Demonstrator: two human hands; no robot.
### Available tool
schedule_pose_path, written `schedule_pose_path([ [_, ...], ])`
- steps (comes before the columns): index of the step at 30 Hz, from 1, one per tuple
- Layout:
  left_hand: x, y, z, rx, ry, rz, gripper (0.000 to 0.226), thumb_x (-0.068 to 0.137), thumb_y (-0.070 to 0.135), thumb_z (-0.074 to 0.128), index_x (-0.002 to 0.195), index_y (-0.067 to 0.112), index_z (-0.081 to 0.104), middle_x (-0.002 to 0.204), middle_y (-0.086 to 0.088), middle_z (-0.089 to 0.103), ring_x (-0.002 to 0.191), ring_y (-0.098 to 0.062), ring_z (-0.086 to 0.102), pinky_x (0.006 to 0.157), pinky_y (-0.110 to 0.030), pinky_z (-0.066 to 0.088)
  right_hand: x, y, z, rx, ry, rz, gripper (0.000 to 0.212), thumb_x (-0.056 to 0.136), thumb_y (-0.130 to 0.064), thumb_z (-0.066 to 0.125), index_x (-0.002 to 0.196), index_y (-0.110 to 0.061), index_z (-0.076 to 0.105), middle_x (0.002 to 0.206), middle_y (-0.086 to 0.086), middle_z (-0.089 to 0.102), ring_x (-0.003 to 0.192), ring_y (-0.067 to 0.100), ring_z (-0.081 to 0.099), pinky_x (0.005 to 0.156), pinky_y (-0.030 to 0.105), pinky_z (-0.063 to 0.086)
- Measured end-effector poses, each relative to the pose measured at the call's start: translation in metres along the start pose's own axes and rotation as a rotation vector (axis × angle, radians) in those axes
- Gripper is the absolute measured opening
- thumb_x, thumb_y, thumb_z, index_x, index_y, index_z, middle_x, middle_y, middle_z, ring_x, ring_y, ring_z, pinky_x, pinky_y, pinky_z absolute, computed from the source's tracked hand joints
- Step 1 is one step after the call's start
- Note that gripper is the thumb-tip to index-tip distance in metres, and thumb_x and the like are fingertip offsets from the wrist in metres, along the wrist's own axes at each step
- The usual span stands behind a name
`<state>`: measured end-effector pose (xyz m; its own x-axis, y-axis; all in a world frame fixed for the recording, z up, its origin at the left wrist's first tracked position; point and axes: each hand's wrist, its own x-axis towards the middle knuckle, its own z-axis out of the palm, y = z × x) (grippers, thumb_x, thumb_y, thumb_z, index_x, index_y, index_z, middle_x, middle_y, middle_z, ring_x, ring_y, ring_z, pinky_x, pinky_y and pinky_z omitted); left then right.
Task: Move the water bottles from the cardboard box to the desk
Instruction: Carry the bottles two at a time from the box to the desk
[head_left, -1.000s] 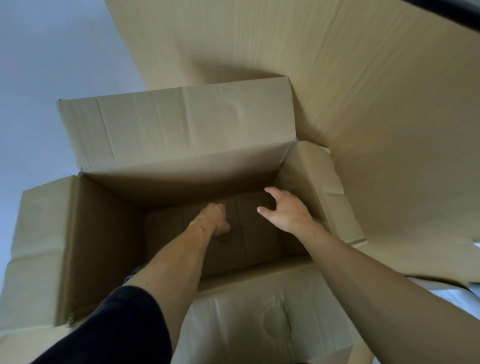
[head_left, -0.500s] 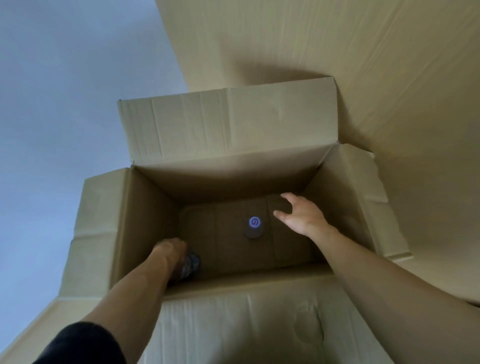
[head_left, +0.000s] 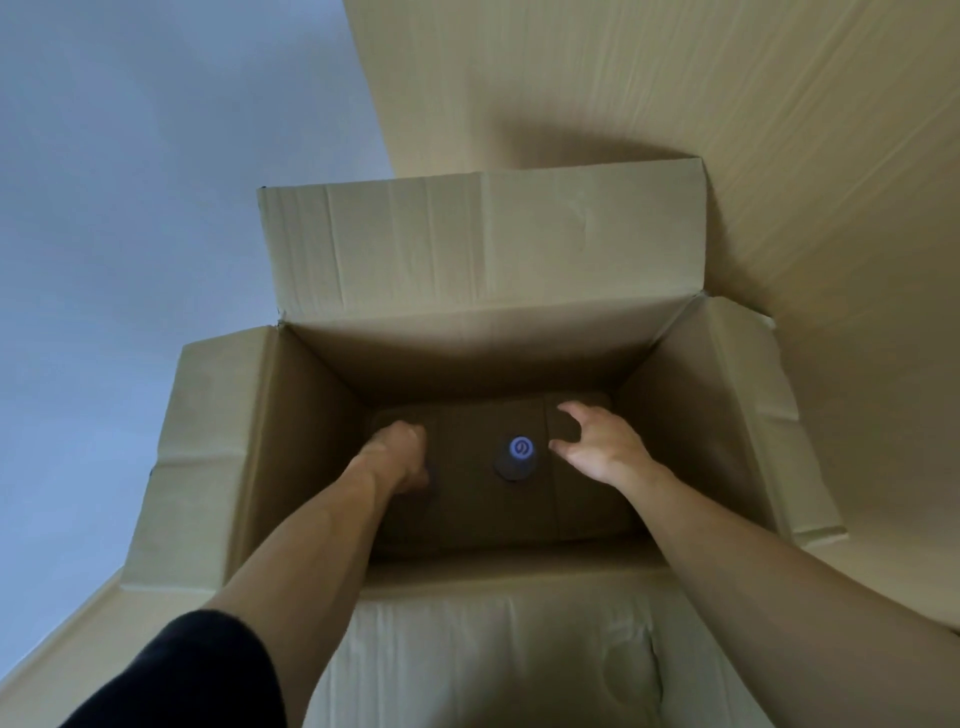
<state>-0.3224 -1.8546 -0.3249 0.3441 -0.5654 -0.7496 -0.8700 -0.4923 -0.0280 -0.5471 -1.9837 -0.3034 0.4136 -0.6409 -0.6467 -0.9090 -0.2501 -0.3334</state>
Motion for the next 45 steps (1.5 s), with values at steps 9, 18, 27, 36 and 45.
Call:
schedule_pose_path([
  [9,0.032,0.029,-0.006,-0.156,0.135,0.098,0.049,0.088,0.028,0.07,0.132,0.013,0.057,0.132,-0.012,0.059,0.119,-0.032,0.06,0.096,-0.039,0.054,0.016,-0.005,0.018,-0.008,-0.051,-0.011,0.075,0.09,-0.035,0.073,0.154,-0.032,0.034,0.16,0.003,0.036,0.147,0.027,0.034,0.118,0.044,0.035],
  [18,0.058,0.004,0.018,-0.362,0.125,0.275,0.064,0.074,0.022,0.085,0.13,0.023,0.054,0.14,-0.007,0.051,0.133,-0.03,0.047,0.103,-0.039,0.046,0.041,0.004,0.038,-0.061,-0.189,-0.05,0.087,0.081,-0.028,0.082,0.154,-0.032,0.033,0.152,0.005,0.044,0.142,0.028,0.041,0.114,0.044,0.035],
  [27,0.088,-0.014,0.054,-0.547,0.033,0.251,0.103,0.069,0.005,0.089,0.155,0.019,0.034,0.157,-0.01,0.037,0.147,-0.028,0.035,0.115,-0.026,0.031,0.075,0.007,0.065,-0.011,-0.255,-0.117,0.104,0.074,-0.017,0.087,0.158,-0.028,0.027,0.151,0.006,0.045,0.14,0.027,0.043,0.114,0.037,0.039],
  [36,0.107,-0.014,0.065,-0.659,0.09,0.282,0.094,0.063,0.006,0.093,0.146,0.012,0.049,0.145,-0.007,0.053,0.135,-0.024,0.05,0.11,-0.026,0.038,0.095,0.014,0.084,0.049,-0.19,-0.235,0.089,0.07,-0.018,0.09,0.146,-0.026,0.044,0.141,0.002,0.057,0.129,0.022,0.055,0.104,0.028,0.045],
  [45,0.08,-0.003,0.035,-0.757,0.132,0.335,0.077,0.061,0.011,0.094,0.13,0.012,0.06,0.127,-0.006,0.066,0.117,-0.022,0.062,0.096,-0.03,0.051,0.08,0.011,0.063,0.385,-0.091,-0.168,0.082,0.062,-0.006,0.093,0.135,-0.016,0.056,0.123,-0.004,0.061,0.121,0.015,0.056,0.104,0.028,0.043],
])
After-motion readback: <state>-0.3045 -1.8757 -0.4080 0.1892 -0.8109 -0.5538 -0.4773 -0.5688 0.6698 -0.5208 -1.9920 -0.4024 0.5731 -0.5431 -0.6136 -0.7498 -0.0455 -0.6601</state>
